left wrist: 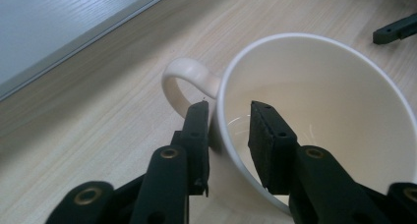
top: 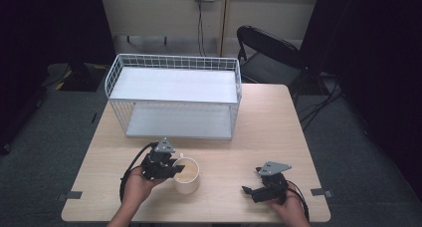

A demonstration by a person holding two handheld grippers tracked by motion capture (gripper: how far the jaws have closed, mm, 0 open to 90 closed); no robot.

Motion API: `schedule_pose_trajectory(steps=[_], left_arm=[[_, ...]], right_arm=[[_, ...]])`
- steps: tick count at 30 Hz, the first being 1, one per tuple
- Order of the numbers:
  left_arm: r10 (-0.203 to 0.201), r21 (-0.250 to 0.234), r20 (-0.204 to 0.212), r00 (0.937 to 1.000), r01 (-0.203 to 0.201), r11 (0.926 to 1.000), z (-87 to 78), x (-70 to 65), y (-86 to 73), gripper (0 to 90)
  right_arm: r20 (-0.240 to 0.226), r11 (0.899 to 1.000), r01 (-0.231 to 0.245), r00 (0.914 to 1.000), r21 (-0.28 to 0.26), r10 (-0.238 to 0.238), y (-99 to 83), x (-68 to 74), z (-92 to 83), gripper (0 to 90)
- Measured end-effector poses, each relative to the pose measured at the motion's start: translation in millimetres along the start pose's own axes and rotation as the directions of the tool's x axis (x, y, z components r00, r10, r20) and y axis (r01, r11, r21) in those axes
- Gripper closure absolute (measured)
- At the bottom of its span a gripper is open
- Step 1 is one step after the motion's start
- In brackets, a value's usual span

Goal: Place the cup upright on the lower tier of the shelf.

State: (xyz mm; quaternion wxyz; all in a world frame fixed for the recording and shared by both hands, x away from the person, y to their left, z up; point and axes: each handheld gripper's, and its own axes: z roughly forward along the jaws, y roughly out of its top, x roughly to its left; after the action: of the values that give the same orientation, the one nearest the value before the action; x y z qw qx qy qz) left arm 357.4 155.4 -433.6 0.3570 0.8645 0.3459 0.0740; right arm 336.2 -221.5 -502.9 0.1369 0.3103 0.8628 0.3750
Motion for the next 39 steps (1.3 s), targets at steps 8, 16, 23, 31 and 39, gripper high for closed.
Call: schedule_pose_trajectory(steps=[8,16,23,31,39], left_arm=[[0.015,-0.014,-0.017,0.9997,-0.016,0.9998,3.5,-2.7,-0.1,78.9],[0.040,-0.015,-0.034,0.9986,-0.040,0.9991,2.1,-1.7,-1.0,81.3],[0.017,-0.009,-0.038,0.9991,-0.018,0.9998,0.7,-0.1,-1.5,82.1],[-0.005,0.006,-0.068,0.9976,0.005,1.0000,-1.9,1.9,-1.6,82.2],[-0.025,0.015,-0.083,0.9962,0.026,0.9995,-6.2,7.3,-1.3,82.3]], right_arm=[[0.001,1.000,0.000,1.0000,0.001,0.000,0.0,0.0,-0.1,11.5],[0.000,1.000,0.000,1.0000,0.000,0.000,0.0,0.0,0.0,11.5],[0.000,1.000,0.000,1.0000,0.000,0.000,0.0,0.0,0.0,11.5],[0.001,1.000,0.000,1.0000,0.001,0.000,0.0,0.0,-0.1,11.4],[0.001,1.000,0.000,1.0000,0.000,0.000,0.0,0.0,0.0,11.5]])
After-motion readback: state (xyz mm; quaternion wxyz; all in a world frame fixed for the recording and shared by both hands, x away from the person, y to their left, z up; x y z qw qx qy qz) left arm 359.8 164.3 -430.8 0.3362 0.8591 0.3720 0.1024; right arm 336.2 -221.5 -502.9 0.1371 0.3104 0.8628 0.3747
